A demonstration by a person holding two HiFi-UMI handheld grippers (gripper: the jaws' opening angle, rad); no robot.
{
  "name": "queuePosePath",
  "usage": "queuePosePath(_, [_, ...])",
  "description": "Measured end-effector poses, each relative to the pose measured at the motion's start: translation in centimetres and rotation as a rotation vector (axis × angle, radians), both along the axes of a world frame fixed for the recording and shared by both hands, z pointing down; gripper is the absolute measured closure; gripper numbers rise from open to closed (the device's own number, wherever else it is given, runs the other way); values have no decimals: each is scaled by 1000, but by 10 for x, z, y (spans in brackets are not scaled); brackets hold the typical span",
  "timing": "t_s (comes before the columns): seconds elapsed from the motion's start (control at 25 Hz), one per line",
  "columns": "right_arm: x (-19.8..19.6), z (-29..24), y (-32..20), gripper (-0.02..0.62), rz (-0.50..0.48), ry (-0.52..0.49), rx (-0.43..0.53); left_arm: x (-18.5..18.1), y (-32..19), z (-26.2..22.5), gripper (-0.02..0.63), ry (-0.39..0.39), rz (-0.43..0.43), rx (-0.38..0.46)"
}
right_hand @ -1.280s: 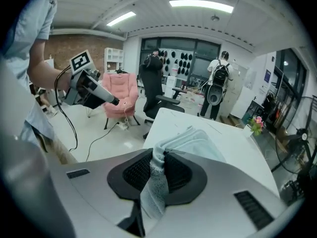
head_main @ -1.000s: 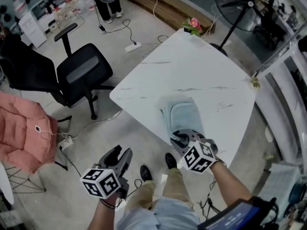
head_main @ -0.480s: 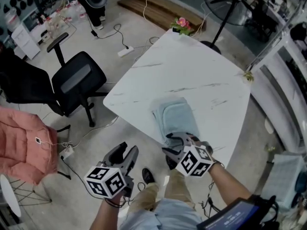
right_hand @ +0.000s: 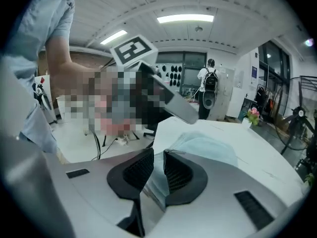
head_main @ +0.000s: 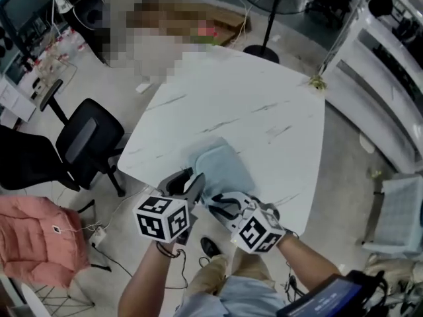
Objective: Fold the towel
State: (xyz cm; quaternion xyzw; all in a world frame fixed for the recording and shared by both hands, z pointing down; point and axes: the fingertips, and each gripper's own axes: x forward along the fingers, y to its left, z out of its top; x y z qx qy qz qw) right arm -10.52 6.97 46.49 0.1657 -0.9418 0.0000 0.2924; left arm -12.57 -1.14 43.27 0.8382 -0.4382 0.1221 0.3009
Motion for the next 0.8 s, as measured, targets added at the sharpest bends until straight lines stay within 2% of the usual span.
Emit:
queuePosePath(0.12, [-5,35,8,518,11,63,-46,10,-18,39,477,-89,41,-59])
queuePosePath(0.24, [-3,56,13,518,28,77,-86,2,-33,68,488,-154,33,-113])
queuePosePath(0.48, [-4,63,9,528,58,48,-127,-3,-49,92,494,-178,31,-179])
queuePosePath(0.56, [-6,65,8,529,59,51,-129,0,-53,95,494,-161,23,-187])
queuePosePath(0.64, [-8,62,13,518,42,38,-156,-1,-49,89,489,-109,7,-197])
queuePosePath(0.72, [-8,50,22,476,30,-4,-203,-9,-39,72,430,-51,-13,-189])
queuePosePath(0.8, [-1,32,23,422,62,-60,-231,-27,-31,42,419,-11,-54,-140])
